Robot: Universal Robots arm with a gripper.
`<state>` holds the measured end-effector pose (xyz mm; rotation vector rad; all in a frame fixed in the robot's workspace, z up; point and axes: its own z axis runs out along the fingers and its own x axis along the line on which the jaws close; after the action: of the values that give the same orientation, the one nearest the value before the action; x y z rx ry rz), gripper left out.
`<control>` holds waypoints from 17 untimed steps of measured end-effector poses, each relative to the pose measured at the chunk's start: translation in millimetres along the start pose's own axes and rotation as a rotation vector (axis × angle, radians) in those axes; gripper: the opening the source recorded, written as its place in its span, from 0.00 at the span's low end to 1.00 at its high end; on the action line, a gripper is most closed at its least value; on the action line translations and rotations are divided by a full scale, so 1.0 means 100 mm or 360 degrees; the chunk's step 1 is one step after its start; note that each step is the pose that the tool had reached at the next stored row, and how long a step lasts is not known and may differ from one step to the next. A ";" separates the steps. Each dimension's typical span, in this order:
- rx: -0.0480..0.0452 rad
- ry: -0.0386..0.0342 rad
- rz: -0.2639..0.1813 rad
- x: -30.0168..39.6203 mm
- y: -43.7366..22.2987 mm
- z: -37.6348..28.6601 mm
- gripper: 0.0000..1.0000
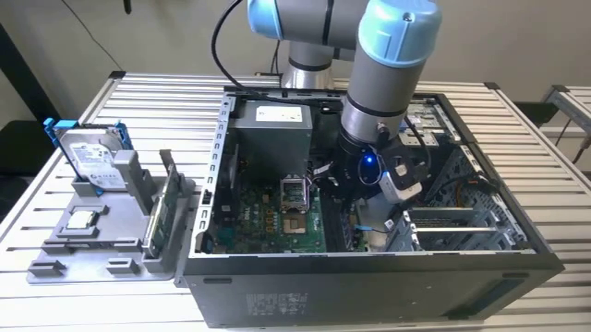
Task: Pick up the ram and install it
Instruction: 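Insert the ram into the slot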
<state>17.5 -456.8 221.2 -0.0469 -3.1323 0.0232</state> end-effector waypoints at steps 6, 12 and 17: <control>0.0000 0.0000 0.0000 0.000 0.020 0.013 0.14; 0.0000 0.0000 0.0000 0.001 0.021 0.015 0.14; -0.0002 -0.0001 0.0000 0.000 0.022 0.016 0.14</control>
<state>17.6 -454.7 219.5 -0.0469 -3.1328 0.0215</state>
